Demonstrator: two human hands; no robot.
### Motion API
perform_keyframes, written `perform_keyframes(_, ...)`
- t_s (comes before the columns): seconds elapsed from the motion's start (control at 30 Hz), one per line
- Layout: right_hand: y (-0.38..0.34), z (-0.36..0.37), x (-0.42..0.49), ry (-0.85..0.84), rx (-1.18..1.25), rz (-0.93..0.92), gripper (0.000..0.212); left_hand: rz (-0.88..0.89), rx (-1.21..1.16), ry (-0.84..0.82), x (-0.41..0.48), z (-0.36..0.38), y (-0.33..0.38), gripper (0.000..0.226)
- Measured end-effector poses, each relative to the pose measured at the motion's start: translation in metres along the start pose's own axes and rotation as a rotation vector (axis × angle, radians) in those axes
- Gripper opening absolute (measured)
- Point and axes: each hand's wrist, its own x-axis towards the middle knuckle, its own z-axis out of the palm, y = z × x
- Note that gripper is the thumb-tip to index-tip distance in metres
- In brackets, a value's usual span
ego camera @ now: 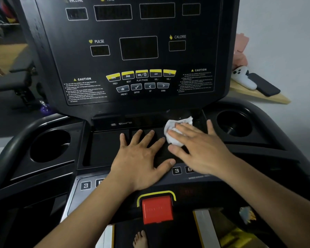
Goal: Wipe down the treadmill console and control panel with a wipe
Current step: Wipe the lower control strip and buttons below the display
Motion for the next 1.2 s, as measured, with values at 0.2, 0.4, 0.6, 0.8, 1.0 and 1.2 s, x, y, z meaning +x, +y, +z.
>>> perform_keyframes(0.2,0.023,-0.001,-0.021,0.061,-0.076,0.094,0.104,-0.022,-0.026,0.010,-0.001,0.000,0.001,0.090)
perform_keyframes(0.4,-0.012,0.011,-0.070,0.070,0.036,0.089,0.089,0.096,-0.114,0.166,-0.005,0.000,-0.002,0.079)
perform_keyframes(0.6,-0.017,0.014,-0.063,0.110,0.014,-0.003,0.079,0.334,-0.369,0.323,-0.002,0.000,0.018,0.050)
perform_keyframes(0.8,0.021,0.019,-0.100,0.142,-0.103,0.082,0.076,0.331,-0.132,0.187,0.005,0.007,0.063,0.067)
perform_keyframes(1.0,0.022,0.004,-0.070,0.092,0.045,0.044,0.086,0.289,-0.185,0.156,0.007,-0.015,0.076,0.062)
perform_keyframes(1.2,0.011,0.039,-0.105,0.270,0.136,-0.137,0.068,0.252,-0.398,0.267,-0.015,0.002,0.072,0.037)
